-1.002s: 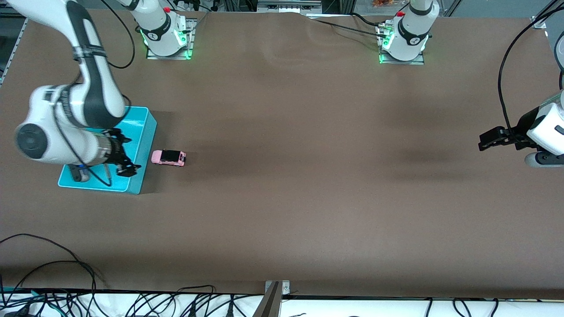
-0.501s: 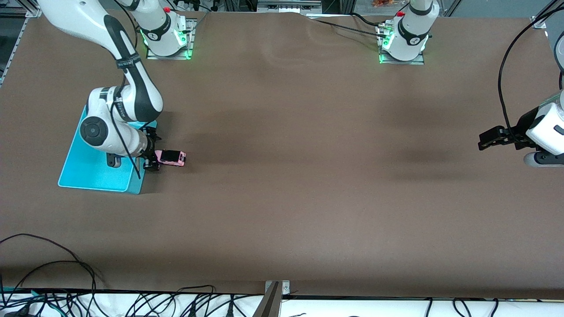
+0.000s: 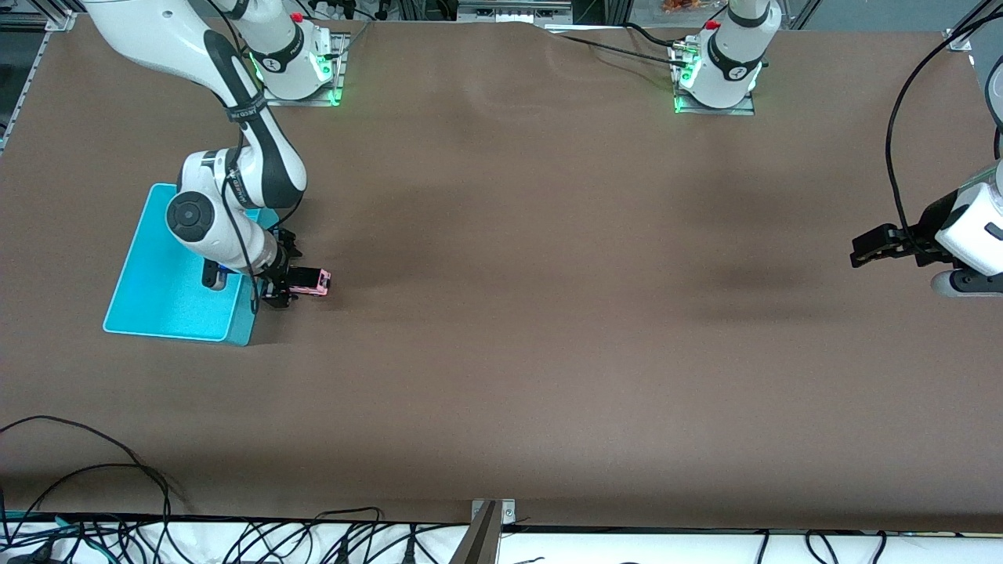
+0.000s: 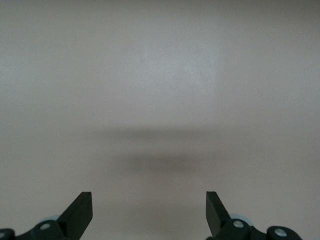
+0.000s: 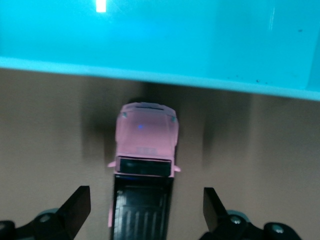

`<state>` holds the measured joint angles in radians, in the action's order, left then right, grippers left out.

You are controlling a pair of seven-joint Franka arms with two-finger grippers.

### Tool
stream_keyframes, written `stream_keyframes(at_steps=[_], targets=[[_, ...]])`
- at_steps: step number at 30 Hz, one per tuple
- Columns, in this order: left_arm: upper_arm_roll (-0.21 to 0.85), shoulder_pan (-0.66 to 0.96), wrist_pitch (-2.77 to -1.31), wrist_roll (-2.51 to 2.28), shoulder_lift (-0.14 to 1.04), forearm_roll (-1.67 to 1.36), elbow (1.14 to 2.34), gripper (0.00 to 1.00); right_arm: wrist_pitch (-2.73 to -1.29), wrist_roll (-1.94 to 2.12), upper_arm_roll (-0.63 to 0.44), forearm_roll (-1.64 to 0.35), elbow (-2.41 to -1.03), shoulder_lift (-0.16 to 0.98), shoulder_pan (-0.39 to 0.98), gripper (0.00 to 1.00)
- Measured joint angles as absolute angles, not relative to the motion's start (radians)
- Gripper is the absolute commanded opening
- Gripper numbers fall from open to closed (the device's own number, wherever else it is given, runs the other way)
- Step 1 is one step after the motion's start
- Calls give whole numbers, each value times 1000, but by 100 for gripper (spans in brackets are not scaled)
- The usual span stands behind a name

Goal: Wind and store pink jeep toy

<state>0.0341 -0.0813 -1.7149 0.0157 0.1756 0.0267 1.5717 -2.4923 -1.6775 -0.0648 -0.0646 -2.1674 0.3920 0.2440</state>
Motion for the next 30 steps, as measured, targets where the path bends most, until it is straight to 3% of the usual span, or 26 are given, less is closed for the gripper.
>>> stream_keyframes(at_steps=[3, 5, 20, 30], targets=[[34, -81, -1715, 16, 176, 27, 1572, 100, -2500, -1684, -65, -65, -2173, 399, 251, 35], [34, -81, -1715, 16, 176, 27, 1572, 100, -2503, -1695, -65, -65, -2173, 403, 254, 24], [34, -81, -1715, 16, 176, 27, 1573, 100, -2478, -1752, -74, -65, -2128, 393, 255, 23], [34, -81, -1715, 16, 176, 27, 1573, 100, -2200, -1755, -82, -65, -1945, 369, 254, 23]])
